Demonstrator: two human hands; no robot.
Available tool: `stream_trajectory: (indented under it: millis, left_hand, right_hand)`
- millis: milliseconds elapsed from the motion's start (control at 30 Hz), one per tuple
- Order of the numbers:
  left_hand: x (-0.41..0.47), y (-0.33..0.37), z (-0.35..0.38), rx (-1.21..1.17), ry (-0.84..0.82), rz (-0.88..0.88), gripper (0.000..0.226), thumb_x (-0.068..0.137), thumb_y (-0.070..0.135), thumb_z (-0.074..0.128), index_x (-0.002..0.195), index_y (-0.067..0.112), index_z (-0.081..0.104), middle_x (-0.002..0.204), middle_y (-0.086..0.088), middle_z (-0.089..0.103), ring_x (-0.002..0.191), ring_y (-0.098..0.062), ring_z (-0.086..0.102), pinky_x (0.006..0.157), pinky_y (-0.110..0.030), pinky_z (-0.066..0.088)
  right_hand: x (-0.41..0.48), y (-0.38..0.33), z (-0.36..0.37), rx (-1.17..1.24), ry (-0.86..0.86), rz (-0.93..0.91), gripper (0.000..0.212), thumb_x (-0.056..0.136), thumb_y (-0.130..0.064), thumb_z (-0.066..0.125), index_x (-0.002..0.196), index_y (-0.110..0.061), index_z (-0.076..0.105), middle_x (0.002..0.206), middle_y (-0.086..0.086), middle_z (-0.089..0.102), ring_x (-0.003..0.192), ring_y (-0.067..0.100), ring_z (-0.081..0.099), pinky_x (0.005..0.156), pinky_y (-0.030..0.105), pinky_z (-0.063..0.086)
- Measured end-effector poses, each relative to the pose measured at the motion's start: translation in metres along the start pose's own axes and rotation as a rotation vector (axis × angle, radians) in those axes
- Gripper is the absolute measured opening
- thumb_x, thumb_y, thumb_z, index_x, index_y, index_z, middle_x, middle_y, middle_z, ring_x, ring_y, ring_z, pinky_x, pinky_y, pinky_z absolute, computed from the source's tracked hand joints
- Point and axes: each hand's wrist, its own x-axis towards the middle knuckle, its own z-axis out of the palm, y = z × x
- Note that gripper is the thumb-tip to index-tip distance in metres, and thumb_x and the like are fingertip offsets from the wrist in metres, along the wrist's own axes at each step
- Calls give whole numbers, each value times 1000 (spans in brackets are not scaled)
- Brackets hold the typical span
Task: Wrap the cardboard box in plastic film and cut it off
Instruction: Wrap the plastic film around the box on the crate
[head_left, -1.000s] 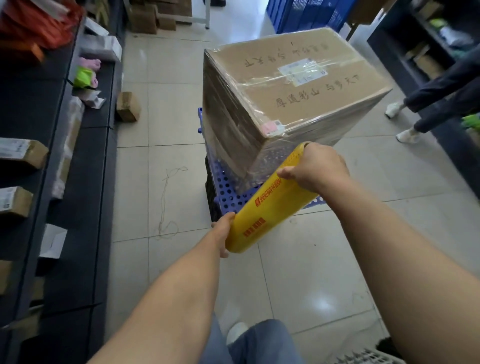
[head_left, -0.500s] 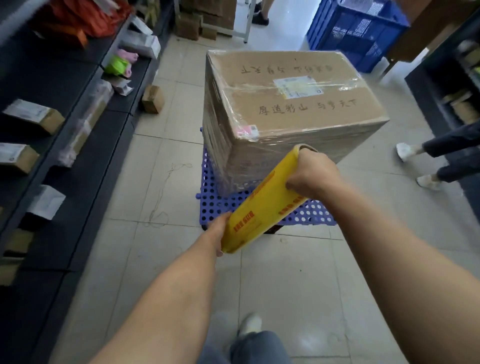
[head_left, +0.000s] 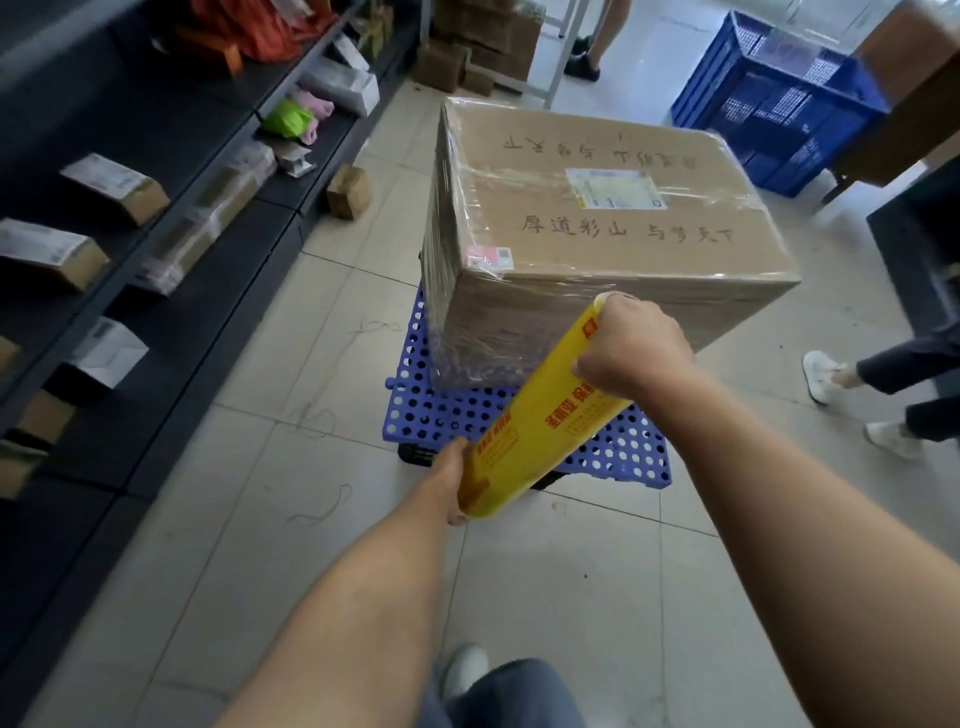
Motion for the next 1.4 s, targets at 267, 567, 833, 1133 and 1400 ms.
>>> stream_trajectory:
  millis: [267,567,833,1133,1400]
  left_hand:
    - [-2,-8,26,-21,-4,-14,75,80,67,54,141,28,35,137,-9,47,103,-30,48,74,-40,42]
    - [-1,-12,85,-126,11,132,36,97,45,38,87,20,62,91,-7,62,82,-23,55,88,-35,39]
    - [19,-18,135,-260,58,261,55,94,57,32,104,19,71,109,-12,68,101,-27,62,99,-40,42]
    - [150,-35,153,-398,193,314,125,30,99,45,141,43,33,146,-9,43,125,-38,46,104,-62,30]
    - [19,-15,197,-345,99,346,65,97,55,33,147,15,32,146,-11,42,133,-28,41,111,-45,33]
  right_hand:
    - [2,21,-12,-7,-44,-64,43,79,-49,69,71,-13,48,78,5,53,75,25,51,62,32,40]
    - [10,73,-14,2,99,-229,41,81,-47,69,75,-12,48,84,5,58,80,27,56,66,36,45]
    - [24,121,-15,-61,50,-447,30,80,-28,71,72,-13,46,75,4,56,66,23,50,58,32,40]
    - [33,147,-23,-100,62,-570,45,76,-43,74,65,-18,38,66,-1,45,68,21,50,58,32,38]
    - [42,161,-16,-90,111,-525,48,79,-42,72,61,-13,38,62,0,42,62,23,47,57,31,34]
